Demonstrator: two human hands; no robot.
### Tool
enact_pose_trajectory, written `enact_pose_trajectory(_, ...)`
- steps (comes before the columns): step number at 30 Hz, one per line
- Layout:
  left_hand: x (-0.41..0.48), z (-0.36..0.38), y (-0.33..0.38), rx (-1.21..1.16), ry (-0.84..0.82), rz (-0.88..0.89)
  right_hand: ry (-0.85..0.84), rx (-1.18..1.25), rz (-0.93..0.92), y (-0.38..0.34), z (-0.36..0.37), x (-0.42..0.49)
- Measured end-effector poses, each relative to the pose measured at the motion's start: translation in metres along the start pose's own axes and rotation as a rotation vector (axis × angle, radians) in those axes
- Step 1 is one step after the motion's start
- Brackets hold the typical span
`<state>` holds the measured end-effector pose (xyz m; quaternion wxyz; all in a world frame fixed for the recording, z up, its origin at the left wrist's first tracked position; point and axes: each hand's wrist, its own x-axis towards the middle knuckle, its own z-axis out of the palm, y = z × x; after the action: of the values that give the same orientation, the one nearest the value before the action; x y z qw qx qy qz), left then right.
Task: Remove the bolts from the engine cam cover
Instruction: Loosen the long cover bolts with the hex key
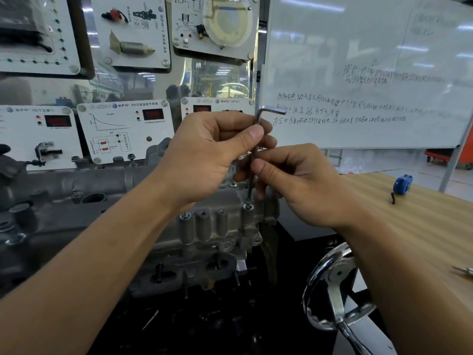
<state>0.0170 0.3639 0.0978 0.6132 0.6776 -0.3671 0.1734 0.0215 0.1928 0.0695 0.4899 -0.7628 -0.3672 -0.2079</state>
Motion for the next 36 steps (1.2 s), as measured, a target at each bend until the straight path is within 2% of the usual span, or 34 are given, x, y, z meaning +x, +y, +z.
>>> enact_pose_trajectory(5, 0.006, 0.005, -0.002, 0.039, 0.166, 0.029, 0.169, 0.07, -0.026, 0.001, 0.004, -0.001)
enact_pose_trajectory(9, 0.009, 0.012, -0.002, 0.05, 0.177, 0.028, 0.209, 0.072, -0.037, 0.002, 0.009, 0.001)
enact_pose_trajectory(11, 0.008, 0.012, -0.001, 0.007, 0.154, 0.019, 0.16, 0.032, -0.036, 0.002, 0.006, 0.001)
enact_pose_trajectory(16, 0.003, 0.001, -0.001, -0.079, -0.051, -0.005, -0.025, -0.03, -0.01, -0.003, -0.004, 0.0)
enact_pose_trajectory(19, 0.001, 0.002, -0.001, -0.031, -0.001, 0.027, -0.066, -0.04, 0.001, -0.004, -0.005, -0.001)
enact_pose_trajectory(24, 0.006, 0.007, -0.002, 0.038, 0.163, 0.059, 0.111, 0.035, -0.032, -0.004, 0.001, -0.001)
enact_pose_trajectory(27, 0.007, 0.01, -0.002, 0.047, 0.2, 0.047, 0.199, 0.073, -0.026, 0.0, 0.003, 0.0)
enact_pose_trajectory(32, 0.007, 0.012, -0.002, 0.02, 0.15, 0.043, 0.162, 0.063, -0.051, 0.001, 0.002, 0.001)
enact_pose_trajectory(36, 0.0, 0.008, -0.001, -0.037, -0.01, 0.071, 0.043, 0.002, -0.039, -0.003, -0.003, -0.001)
